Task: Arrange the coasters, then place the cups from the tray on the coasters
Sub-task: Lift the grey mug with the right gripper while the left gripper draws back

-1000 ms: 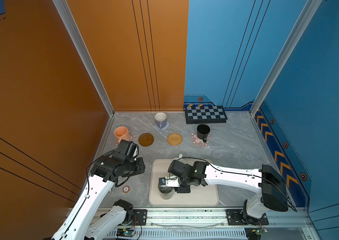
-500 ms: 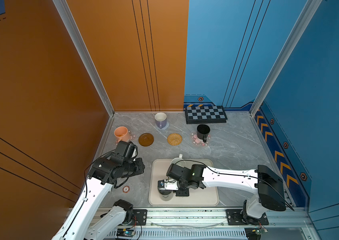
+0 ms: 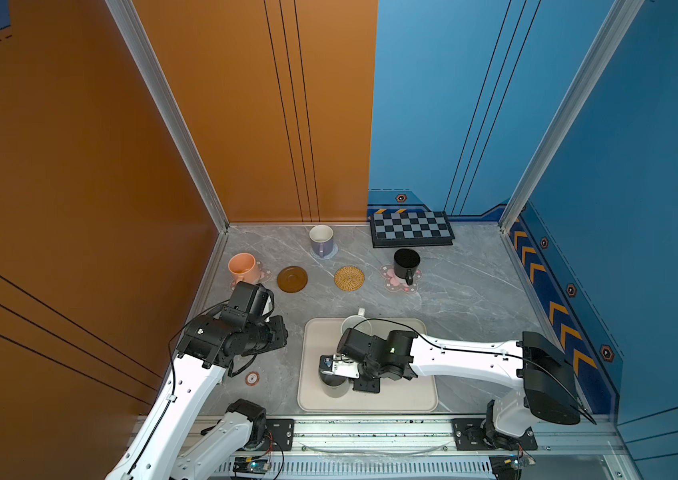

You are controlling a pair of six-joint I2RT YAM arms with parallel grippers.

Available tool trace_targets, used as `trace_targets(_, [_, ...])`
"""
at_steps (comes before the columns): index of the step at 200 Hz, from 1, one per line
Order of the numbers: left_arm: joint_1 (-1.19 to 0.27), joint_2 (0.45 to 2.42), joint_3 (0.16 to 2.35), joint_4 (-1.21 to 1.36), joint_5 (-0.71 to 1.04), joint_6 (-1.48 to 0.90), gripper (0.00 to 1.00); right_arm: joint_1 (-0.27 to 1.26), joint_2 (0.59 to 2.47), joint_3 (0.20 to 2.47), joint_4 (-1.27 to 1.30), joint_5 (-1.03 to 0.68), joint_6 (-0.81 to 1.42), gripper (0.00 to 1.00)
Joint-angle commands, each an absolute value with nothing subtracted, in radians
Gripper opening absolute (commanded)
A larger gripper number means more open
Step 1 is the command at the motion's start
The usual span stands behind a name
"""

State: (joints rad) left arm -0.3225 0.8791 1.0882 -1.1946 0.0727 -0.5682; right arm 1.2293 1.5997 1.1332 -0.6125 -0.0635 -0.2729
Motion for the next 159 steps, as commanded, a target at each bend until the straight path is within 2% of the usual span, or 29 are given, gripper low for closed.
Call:
trace_targets(1, [-0.305, 0.908, 1.105, -1.207, 0.072, -0.544, 0.34, 1.223, 1.478, 1.130, -0.587, -0.044, -0.204, 0.00])
trace_targets(43, [-0.288, 0.959, 1.145, -1.201, 0.072, -0.523, 0.34, 1.157, 1.334, 1.141, -0.589, 0.005, -0.124, 0.00])
trace_targets(75, [-0.278, 1.010, 1.189, -1.182, 0.078, -0.511, 0.34, 1.052, 1.307, 1.213, -0.602, 0.039, -0.086, 0.00])
trace_targets(117, [-0.260, 1.100, 1.243, -1.156, 0.071, -0.514, 0.34, 0.934, 1.399, 1.364, -0.618, 0.122, -0.009, 0.00])
trace_targets(159, [-0.242, 1.209, 1.309, -1.139, 0.033, -0.539, 0.33, 0.857, 1.598, 1.564, -0.667, 0.210, 0.066, 0.00])
